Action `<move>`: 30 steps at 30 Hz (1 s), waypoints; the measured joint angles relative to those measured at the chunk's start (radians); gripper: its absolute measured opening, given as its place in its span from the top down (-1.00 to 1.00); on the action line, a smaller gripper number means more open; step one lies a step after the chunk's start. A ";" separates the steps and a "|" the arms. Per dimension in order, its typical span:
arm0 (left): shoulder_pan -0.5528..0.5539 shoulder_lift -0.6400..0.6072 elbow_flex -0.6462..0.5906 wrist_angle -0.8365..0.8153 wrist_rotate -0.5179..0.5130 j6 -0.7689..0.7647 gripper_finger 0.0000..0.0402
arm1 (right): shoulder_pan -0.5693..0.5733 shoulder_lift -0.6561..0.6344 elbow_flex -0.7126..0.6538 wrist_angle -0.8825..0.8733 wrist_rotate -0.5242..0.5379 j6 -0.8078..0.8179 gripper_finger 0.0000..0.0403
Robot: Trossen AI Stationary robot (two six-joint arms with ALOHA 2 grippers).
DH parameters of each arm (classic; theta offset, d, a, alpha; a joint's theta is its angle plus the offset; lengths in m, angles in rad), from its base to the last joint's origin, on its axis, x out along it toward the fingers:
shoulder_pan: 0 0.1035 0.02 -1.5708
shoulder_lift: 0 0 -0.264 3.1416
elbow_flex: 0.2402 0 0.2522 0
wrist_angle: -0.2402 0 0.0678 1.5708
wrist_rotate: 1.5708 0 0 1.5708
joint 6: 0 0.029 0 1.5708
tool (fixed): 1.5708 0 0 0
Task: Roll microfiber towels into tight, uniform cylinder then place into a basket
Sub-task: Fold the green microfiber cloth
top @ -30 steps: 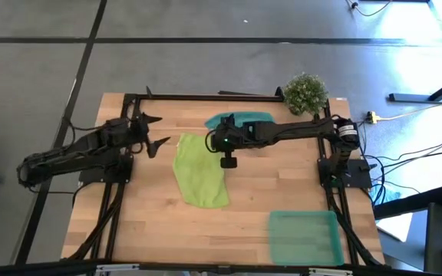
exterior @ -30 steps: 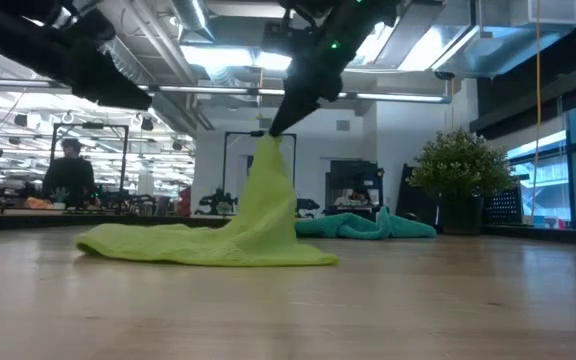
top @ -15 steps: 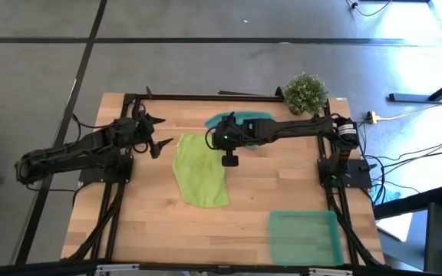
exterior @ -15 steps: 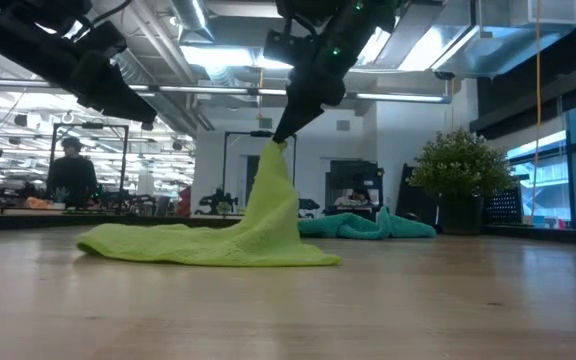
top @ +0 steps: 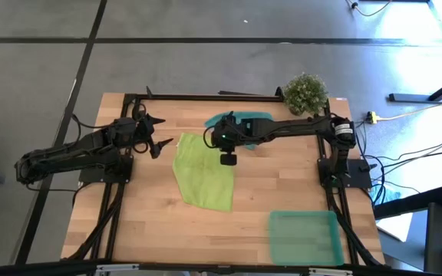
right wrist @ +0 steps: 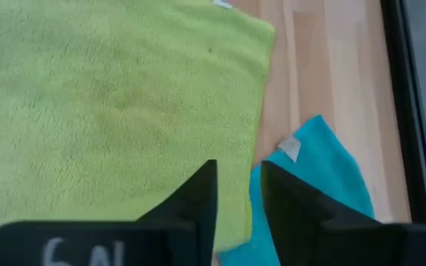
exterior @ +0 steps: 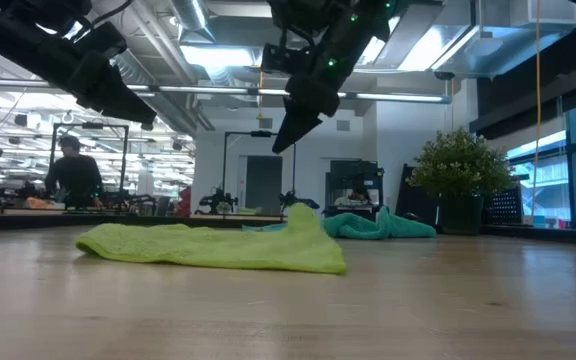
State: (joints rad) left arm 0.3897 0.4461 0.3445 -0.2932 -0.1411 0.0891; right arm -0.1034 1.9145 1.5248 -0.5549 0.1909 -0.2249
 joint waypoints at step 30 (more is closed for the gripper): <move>-0.318 0.402 0.358 -0.340 -0.048 -0.163 -0.97 | 0.098 -0.210 0.107 -0.227 -0.114 -0.037 0.43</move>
State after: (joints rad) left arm 0.0719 0.8482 0.7025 -0.6330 -0.1894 -0.0742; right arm -0.0053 1.7046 1.6314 -0.7818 0.0769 -0.2614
